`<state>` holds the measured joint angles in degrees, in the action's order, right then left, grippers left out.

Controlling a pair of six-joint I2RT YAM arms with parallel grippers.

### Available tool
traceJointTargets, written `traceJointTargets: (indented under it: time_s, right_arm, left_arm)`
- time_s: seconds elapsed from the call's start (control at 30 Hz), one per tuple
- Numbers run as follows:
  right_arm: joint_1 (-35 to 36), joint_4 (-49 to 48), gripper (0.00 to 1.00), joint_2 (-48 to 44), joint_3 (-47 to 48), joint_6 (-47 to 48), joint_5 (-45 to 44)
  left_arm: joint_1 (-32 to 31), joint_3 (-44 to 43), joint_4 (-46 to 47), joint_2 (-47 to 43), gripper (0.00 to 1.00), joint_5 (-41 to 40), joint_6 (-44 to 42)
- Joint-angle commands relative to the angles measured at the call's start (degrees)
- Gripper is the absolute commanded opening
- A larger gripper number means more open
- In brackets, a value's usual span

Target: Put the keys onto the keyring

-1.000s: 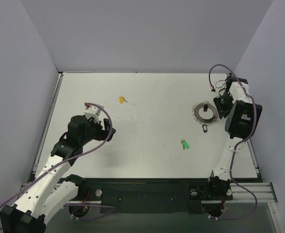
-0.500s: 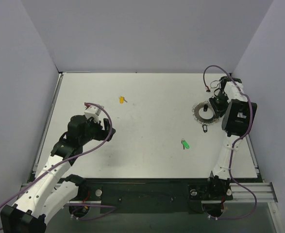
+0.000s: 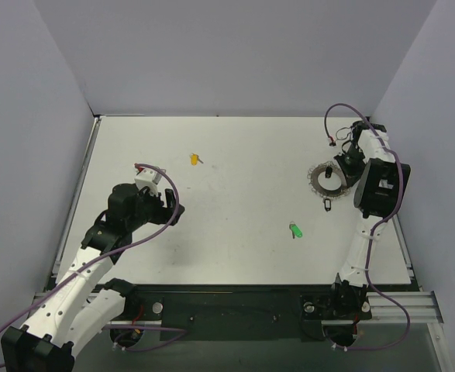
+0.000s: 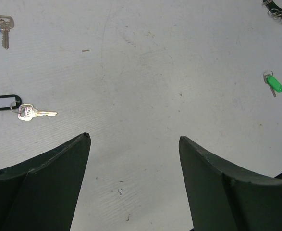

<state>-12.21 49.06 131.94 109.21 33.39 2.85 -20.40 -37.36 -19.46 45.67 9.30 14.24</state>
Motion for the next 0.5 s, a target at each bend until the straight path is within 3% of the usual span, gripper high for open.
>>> traceJointTargets:
  time_s: [0.0,0.47]
  right_arm:
    - [0.17,2.89,0.00,-2.12,0.83,0.98,-0.13]
    - [-0.98,-1.42,0.00,-13.63,1.80,-8.86,7.16]
  left_arm:
    - [0.45,-0.43,2.94,-0.14,0.84,1.07,-0.71]
    - [0.80,0.01,3.82,-1.11,0.84,1.77,-0.79]
